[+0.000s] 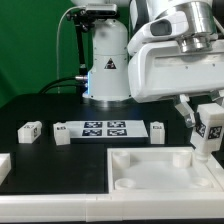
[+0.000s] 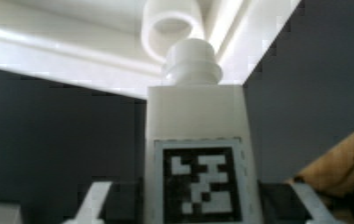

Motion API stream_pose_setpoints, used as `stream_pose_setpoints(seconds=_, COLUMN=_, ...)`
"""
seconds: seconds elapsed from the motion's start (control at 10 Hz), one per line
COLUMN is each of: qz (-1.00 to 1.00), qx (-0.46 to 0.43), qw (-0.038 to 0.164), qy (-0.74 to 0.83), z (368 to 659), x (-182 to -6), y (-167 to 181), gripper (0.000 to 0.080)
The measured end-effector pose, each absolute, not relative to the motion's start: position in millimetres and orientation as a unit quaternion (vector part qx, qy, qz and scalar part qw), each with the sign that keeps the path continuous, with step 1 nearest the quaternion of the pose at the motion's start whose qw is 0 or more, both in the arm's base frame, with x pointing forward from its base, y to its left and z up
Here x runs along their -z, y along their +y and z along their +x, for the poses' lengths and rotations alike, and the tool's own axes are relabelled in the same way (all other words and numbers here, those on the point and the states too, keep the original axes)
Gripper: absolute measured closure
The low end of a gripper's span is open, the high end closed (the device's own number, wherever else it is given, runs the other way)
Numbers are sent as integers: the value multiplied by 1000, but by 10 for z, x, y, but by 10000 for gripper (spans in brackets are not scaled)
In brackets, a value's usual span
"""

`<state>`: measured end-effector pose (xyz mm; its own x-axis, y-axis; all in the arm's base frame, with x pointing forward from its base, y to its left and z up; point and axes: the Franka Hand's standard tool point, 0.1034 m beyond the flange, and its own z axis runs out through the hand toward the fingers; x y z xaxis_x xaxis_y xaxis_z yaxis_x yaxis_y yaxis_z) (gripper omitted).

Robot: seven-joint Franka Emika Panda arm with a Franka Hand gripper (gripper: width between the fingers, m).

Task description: Assemble one leg

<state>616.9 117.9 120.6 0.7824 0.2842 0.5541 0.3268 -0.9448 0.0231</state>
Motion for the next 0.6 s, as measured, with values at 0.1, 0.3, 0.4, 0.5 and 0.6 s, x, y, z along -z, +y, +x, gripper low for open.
stream_pose_setpoints(seconds=0.1, qz=-946, qx=279, qw=38, qy=-163, z=6134, x=-1142, y=1185, gripper=509)
stream_pose_setpoints(seconds=0.3, qz=-945, qx=278, qw=36, qy=-165, z=6138, x=-1102, y=1152, gripper=509)
stream_pose_setpoints(seconds=0.4, qz=-944, qx=285, qw=36, qy=-163, z=6167, x=-1028, y=1129, gripper=509)
stream_pose_setpoints(seconds=0.5, qz=-944, qx=284, qw=37, qy=-163, z=6194, x=-996, y=1138, gripper=509)
stream_pose_setpoints(seconds=0.6, qz=-944, qx=284, qw=37, qy=-162, z=6200, x=-986, y=1135, gripper=509)
